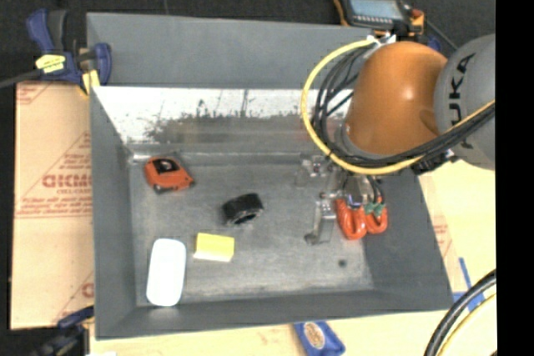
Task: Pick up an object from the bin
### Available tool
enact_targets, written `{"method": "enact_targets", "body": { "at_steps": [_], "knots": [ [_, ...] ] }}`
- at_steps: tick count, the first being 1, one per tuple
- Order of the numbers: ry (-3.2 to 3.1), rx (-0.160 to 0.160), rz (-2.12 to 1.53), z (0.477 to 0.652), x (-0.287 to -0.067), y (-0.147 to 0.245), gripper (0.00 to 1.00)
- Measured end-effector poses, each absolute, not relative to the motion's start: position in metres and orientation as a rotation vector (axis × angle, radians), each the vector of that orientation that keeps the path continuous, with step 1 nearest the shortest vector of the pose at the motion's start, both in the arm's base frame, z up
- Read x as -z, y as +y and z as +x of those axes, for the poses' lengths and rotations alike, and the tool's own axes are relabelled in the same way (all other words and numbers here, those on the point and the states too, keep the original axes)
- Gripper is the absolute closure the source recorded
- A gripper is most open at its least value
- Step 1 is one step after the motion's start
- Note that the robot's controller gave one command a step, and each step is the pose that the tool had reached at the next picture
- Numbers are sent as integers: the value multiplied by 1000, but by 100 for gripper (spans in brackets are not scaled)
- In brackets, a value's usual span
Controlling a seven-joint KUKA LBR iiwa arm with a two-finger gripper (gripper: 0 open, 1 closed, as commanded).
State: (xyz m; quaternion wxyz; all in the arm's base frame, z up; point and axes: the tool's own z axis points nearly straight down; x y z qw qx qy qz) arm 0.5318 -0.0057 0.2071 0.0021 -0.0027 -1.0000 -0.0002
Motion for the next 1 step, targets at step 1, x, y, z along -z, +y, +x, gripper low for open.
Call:
{"method": "enact_targets", "body": {
  "at_steps": [1],
  "knots": [
    [-3145,0,-9,533,-211,-6,0]
  ]
}}
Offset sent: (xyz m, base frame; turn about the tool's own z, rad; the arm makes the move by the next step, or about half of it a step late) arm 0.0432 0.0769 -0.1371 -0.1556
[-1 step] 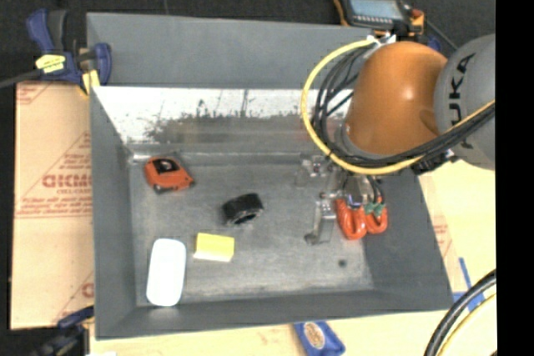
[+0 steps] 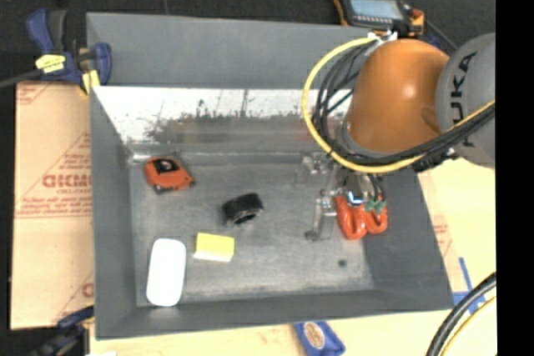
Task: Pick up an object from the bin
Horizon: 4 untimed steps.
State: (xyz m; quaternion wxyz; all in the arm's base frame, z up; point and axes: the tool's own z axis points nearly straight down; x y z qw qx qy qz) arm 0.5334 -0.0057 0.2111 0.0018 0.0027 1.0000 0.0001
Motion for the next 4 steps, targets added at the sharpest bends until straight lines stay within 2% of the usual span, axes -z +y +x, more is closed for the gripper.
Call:
{"method": "enact_targets", "body": {
  "at_steps": [1,2,3,4],
  "knots": [
    [3131,1,-111,555,-147,29,0],
    [3137,1,-198,576,-136,57,0],
    [3109,1,-416,589,-113,70,0],
    [3124,-2,-310,591,-73,101,0]
  ]
}}
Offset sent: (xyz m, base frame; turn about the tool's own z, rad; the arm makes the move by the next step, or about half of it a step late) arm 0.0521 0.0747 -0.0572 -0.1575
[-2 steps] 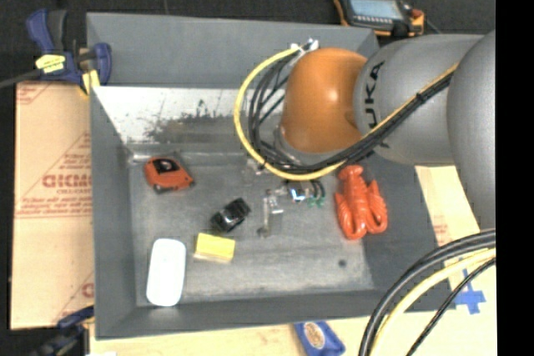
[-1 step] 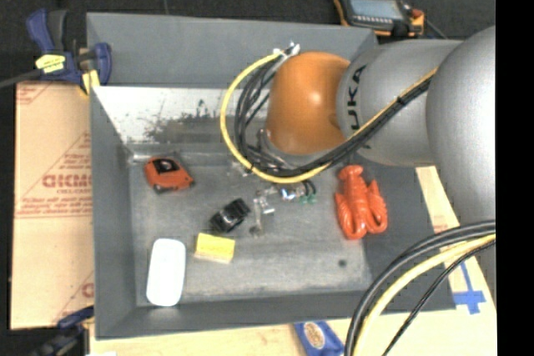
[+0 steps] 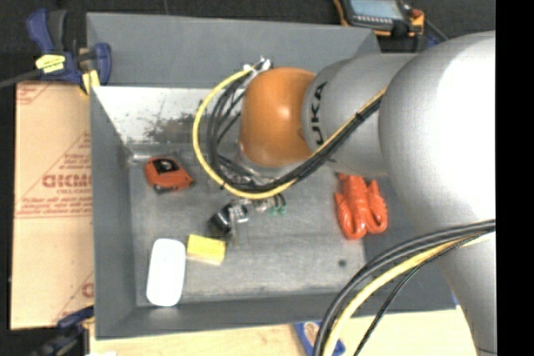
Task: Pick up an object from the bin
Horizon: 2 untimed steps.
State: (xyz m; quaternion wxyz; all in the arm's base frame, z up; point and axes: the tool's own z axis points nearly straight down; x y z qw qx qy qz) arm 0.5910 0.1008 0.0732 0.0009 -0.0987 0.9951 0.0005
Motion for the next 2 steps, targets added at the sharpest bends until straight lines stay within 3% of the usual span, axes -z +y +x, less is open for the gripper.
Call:
{"method": "enact_targets", "body": {
  "at_steps": [1,2],
  "knots": [
    [3135,-8,-19,587,-76,91,100],
    [3135,-8,-19,587,-76,91,100]
  ]
}}
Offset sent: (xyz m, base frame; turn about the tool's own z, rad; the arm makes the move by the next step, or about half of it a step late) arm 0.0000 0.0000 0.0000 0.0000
